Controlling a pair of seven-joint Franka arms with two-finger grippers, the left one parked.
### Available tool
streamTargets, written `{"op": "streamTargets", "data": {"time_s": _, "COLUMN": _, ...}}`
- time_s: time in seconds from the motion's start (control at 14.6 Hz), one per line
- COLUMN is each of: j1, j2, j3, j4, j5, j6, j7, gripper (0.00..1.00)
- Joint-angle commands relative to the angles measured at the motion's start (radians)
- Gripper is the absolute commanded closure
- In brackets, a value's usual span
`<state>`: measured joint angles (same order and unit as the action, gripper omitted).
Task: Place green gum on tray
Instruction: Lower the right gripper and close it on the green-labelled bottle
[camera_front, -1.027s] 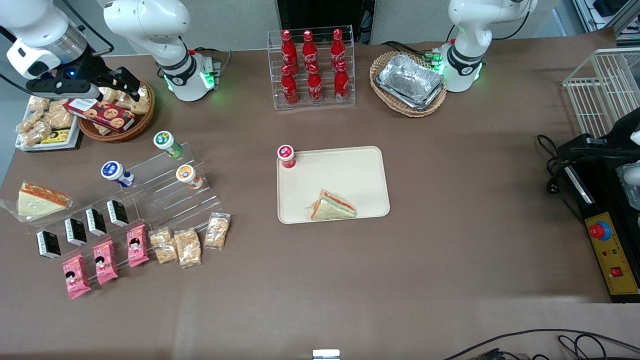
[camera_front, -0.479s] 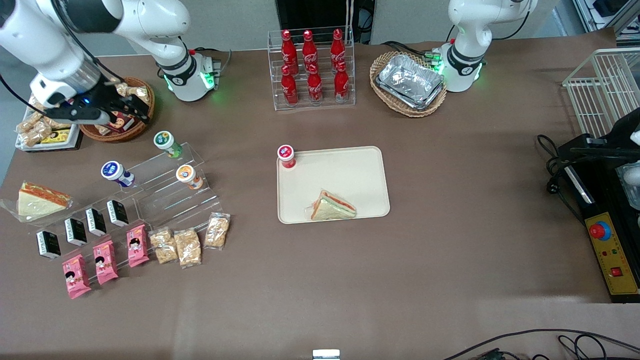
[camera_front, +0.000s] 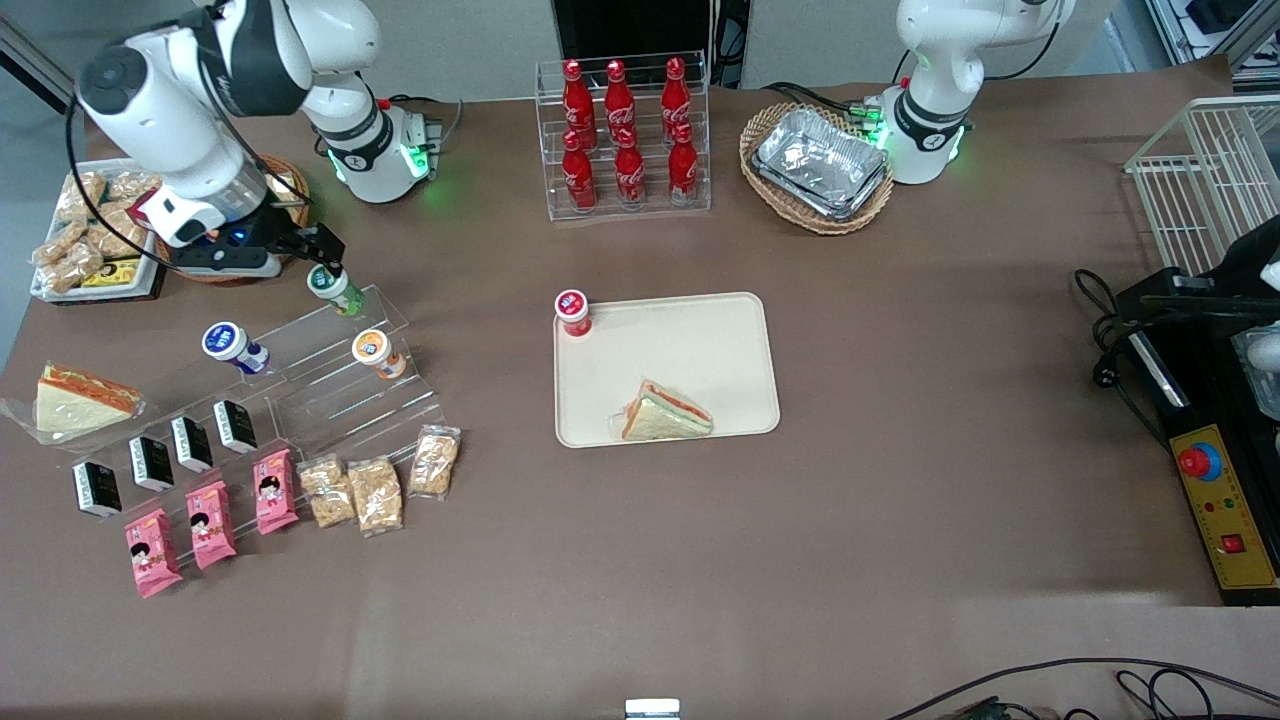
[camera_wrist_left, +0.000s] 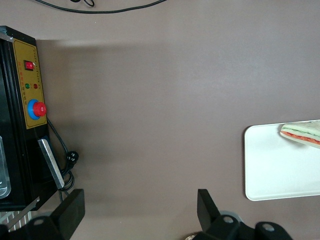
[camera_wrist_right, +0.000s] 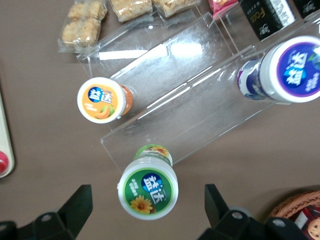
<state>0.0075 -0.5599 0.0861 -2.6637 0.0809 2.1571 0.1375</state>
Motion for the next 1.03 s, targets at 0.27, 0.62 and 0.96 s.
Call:
{"op": "streamTargets", "data": {"time_s": 0.27, "j1": 0.008, "j2": 0.018, "j3": 0.004, "j4": -0.114, "j5": 0.022, "j6": 0.161, "j7": 0.025, "gripper": 0.00}}
{"op": "streamTargets", "data": {"time_s": 0.62, "j1": 0.009, "j2": 0.034, "j3": 0.004, "j4": -0.122, "j5": 0.022, "j6": 0.181, "j7": 0.036, "gripper": 0.00}}
{"op": "streamTargets", "data": {"time_s": 0.96, "j1": 0.041, "j2": 0.047, "j3": 0.004, "j4": -0.116, "j5": 0.025, "j6": 0.179, "j7": 0.082, "gripper": 0.16}}
